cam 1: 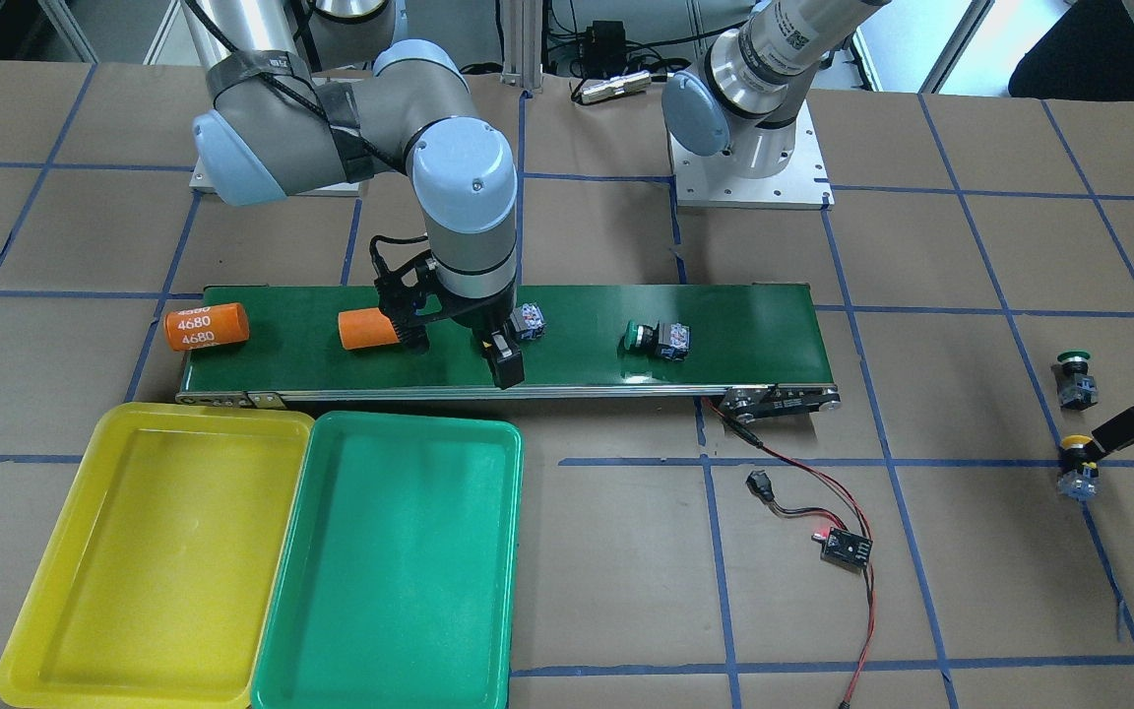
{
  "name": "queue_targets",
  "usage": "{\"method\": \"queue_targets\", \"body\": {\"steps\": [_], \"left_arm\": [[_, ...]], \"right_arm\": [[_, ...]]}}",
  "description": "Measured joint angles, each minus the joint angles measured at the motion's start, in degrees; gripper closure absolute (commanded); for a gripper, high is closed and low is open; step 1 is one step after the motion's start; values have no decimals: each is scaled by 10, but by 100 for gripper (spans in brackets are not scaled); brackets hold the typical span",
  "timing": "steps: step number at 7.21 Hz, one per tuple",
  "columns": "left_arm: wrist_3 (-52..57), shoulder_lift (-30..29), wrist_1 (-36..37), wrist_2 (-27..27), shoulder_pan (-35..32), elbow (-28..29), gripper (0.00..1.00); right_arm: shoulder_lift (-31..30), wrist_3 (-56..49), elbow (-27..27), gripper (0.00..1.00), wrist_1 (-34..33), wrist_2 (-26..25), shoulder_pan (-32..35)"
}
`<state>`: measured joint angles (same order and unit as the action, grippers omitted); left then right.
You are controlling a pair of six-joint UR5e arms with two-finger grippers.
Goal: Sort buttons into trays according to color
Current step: 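Grasp another yellow button with the left gripper while the right gripper reaches the belt, then close the right gripper on the yellow button on the belt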
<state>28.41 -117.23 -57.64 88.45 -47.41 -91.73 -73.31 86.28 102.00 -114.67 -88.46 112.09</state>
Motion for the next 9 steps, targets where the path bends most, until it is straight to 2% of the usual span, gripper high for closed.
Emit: {"method": "queue_targets", "body": {"steps": [2,4,5,6,8,9], "left_arm": [[55,-39,54,-2,8,4,0],[109,-68,68,-1,8,-8,0],[124,-71,62,1,7,-10,15],[131,-72,55,3,7,-12,47],[138,-70,29,17,5,-10,86],[138,-66,19,21,3,-6,95]], "right_arm": [[0,1,5,0,26,-2,2],[2,0,22,0,31,0,-1],[3,0,31,62,31,1,-2],[2,-2,38,100,30,2,-5],[-1,-15,41,100,28,4,-14],[-3,-25,40,100,29,4,-22]]}}
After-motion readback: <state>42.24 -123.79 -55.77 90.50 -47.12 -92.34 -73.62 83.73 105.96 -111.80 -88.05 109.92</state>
